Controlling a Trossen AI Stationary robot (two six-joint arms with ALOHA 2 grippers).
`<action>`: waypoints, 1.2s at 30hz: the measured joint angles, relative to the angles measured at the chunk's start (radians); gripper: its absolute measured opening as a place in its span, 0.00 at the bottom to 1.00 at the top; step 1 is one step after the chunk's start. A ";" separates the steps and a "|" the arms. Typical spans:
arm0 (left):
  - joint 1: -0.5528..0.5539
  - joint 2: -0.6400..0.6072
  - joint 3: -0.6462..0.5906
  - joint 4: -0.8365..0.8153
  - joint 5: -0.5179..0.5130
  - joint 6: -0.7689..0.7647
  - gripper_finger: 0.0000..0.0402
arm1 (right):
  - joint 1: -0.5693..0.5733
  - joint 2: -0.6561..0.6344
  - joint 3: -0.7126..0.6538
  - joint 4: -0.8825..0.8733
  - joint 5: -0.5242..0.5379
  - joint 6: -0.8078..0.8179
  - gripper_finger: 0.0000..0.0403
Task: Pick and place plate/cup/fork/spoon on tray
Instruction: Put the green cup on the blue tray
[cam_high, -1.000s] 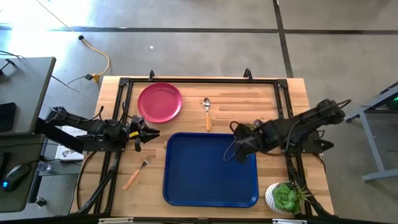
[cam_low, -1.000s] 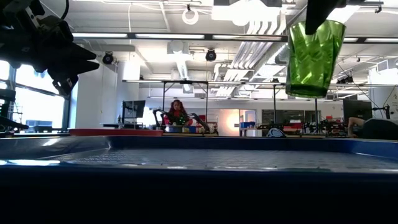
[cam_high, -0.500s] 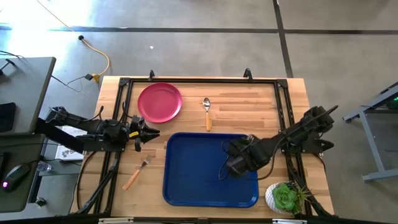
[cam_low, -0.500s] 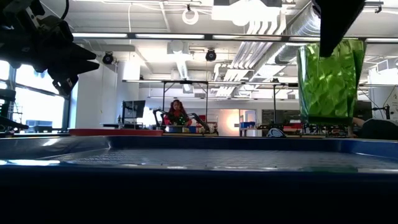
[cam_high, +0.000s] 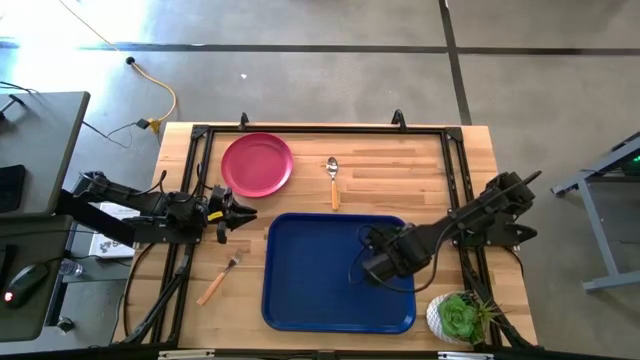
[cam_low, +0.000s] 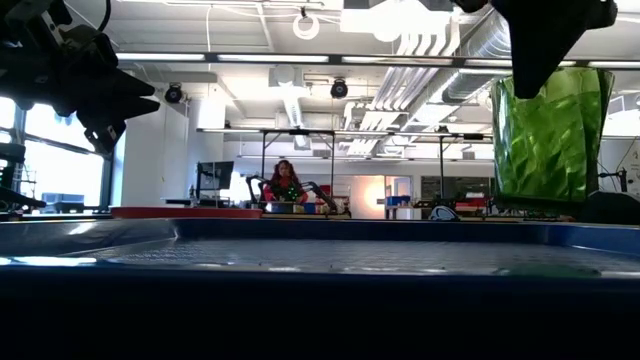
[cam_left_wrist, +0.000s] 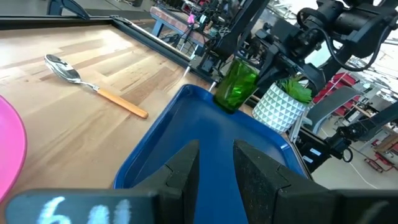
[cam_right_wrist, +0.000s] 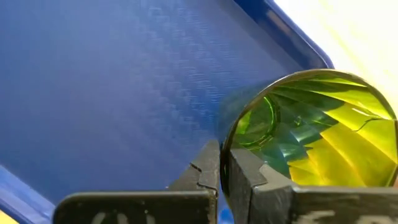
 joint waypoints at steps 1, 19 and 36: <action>0.000 0.000 0.000 0.000 0.000 0.000 0.22 | -0.007 0.000 0.000 -0.001 -0.004 0.015 0.00; 0.000 0.000 0.000 0.000 0.002 0.000 0.22 | -0.142 0.091 -0.001 0.040 -0.123 0.051 0.00; 0.000 0.000 0.000 0.000 0.002 0.006 0.22 | -0.143 0.091 -0.001 0.038 -0.123 0.052 0.16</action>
